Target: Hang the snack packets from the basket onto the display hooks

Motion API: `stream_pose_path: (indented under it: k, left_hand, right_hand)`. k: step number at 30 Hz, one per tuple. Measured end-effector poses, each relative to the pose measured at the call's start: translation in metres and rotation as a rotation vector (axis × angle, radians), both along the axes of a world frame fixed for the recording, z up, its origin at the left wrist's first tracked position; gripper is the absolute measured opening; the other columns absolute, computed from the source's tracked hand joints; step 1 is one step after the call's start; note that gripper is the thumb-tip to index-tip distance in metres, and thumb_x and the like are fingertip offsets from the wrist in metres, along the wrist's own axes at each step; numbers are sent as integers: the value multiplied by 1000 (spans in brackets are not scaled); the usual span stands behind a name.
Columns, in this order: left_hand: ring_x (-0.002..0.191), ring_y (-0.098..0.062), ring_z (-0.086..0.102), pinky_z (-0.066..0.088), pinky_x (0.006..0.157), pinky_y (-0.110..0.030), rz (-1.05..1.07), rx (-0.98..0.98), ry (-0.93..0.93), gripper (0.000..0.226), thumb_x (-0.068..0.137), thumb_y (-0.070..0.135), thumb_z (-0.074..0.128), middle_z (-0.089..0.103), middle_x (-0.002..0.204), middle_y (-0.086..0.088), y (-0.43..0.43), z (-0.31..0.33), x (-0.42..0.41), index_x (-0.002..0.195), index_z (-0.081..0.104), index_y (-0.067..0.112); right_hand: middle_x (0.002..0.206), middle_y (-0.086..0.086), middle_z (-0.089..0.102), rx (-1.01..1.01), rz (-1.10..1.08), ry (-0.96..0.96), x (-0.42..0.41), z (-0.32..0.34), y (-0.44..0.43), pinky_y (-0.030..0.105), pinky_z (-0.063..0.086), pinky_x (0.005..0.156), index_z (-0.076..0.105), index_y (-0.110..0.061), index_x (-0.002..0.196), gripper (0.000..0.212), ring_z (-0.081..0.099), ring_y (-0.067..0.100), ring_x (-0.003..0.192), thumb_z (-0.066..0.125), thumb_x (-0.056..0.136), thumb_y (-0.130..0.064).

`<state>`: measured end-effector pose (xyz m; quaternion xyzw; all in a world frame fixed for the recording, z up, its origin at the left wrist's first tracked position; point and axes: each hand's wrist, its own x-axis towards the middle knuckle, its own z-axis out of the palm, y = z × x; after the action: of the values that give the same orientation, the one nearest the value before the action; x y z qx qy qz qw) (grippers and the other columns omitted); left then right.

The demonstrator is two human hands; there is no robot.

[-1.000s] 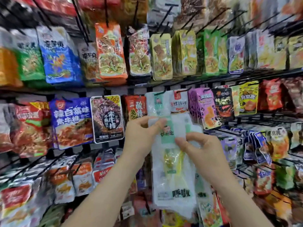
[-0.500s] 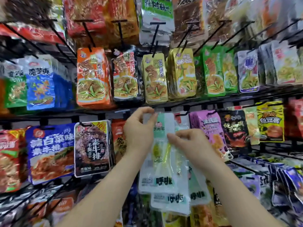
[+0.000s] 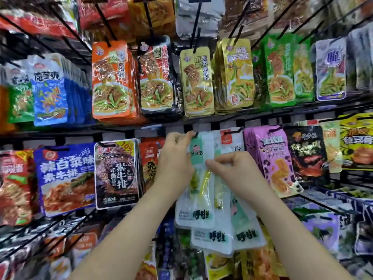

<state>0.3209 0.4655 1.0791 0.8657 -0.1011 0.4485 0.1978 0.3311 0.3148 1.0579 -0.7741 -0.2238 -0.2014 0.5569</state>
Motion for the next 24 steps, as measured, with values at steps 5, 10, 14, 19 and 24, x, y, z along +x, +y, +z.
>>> stream_pose_path:
  k: [5, 10, 14, 19, 24]
  left_hand:
    - [126, -39, 46, 44, 100, -44, 114, 304, -310, 49, 79, -3, 62, 47, 137, -23, 0, -29, -7, 128, 56, 2]
    - [147, -23, 14, 15, 116, -34, 77, 406, 22, 48, 101, 39, 37, 18, 159, -7, 2, -36, -8, 147, 37, 24]
    - [147, -20, -16, 6, 118, -34, 201, 520, 191, 66, 98, 52, 40, -18, 160, -2, 11, -31, 5, 153, 10, 30]
    - [146, -22, -21, 5, 119, -37, 236, 523, 232, 94, 86, 65, 50, -27, 158, -1, 7, -46, 15, 152, -8, 33]
    - [147, -24, -18, 3, 121, -40, 256, 405, 155, 91, 87, 63, 49, -20, 160, -5, -7, -55, 26, 153, -3, 30]
  right_hand:
    - [92, -18, 67, 6, -34, -46, 1, -5, -6, 23, 46, 91, 75, -19, 101, 18, 62, -1, 95, 70, 87, -29]
    - [91, -23, 67, -56, -107, -164, 4, -12, -23, 2, 38, 76, 75, -23, 102, 16, 52, -19, 84, 68, 89, -27]
    - [81, -33, 62, -9, -154, -210, 1, -19, -40, 4, 45, 79, 76, -25, 97, 12, 56, -20, 83, 70, 87, -24]
    - [79, -28, 69, 143, -119, -251, -2, -27, -56, 0, 44, 74, 76, -27, 91, 13, 62, -15, 85, 72, 85, -16]
    - [83, -32, 69, 286, -67, -248, -7, -39, -56, 3, 45, 74, 72, -32, 83, 20, 64, -12, 84, 73, 83, -12]
